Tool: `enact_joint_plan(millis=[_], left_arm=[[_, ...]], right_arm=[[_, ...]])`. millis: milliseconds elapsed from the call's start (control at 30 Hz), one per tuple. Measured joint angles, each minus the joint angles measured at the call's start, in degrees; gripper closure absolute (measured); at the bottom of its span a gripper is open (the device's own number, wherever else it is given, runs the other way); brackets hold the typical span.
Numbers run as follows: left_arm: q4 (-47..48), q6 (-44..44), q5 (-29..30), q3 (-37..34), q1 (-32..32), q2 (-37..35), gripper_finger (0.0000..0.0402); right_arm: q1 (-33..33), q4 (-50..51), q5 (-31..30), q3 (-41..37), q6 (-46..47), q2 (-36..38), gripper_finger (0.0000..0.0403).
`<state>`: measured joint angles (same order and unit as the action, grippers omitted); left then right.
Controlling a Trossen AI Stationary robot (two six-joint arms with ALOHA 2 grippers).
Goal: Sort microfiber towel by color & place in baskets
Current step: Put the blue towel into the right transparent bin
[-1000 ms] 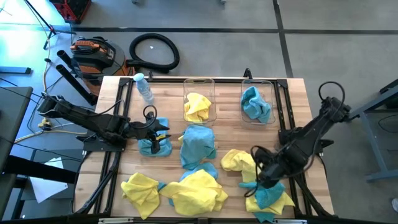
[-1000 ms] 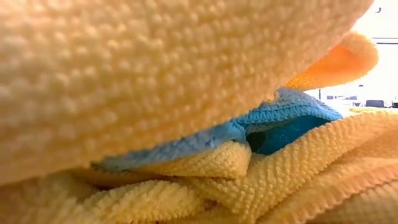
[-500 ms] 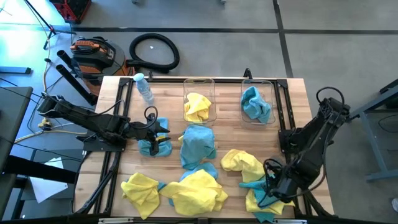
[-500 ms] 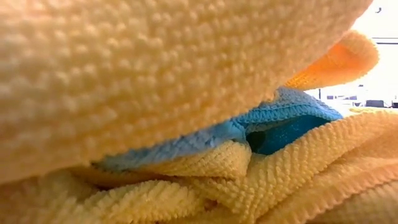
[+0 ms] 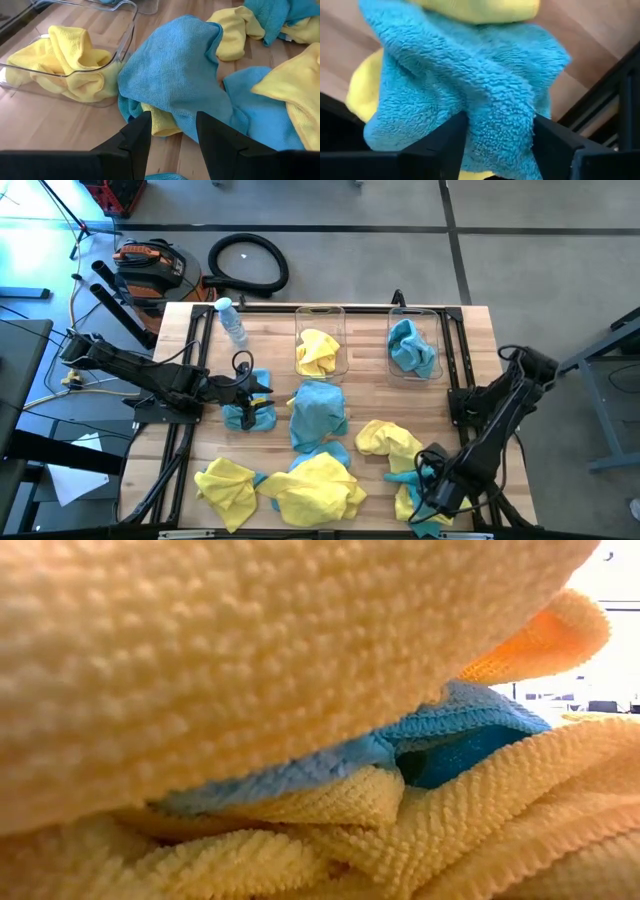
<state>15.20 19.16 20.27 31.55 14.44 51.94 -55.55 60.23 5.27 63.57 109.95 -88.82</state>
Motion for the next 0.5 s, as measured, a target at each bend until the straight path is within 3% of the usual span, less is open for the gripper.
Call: enact_joint_plan(millis=[233, 400, 500], left_arm=[[0.0, 0.8, 0.0, 0.0, 0.0, 0.0, 0.0259], [0.0, 1.8, 0.0, 0.0, 0.0, 0.0, 0.0259], [0.0, 1.7, 0.0, 0.0, 0.0, 0.0, 0.0259]], right_arm=[[0.0, -2.5, -0.8, 0.0, -5.7, 0.5, 0.0386], [0.0, 3.3, -7.3, 1.1, -5.9, 4.5, 0.0373], [0.0, 9.7, -15.4, 3.4, -8.1, 8.0, 0.0393]])
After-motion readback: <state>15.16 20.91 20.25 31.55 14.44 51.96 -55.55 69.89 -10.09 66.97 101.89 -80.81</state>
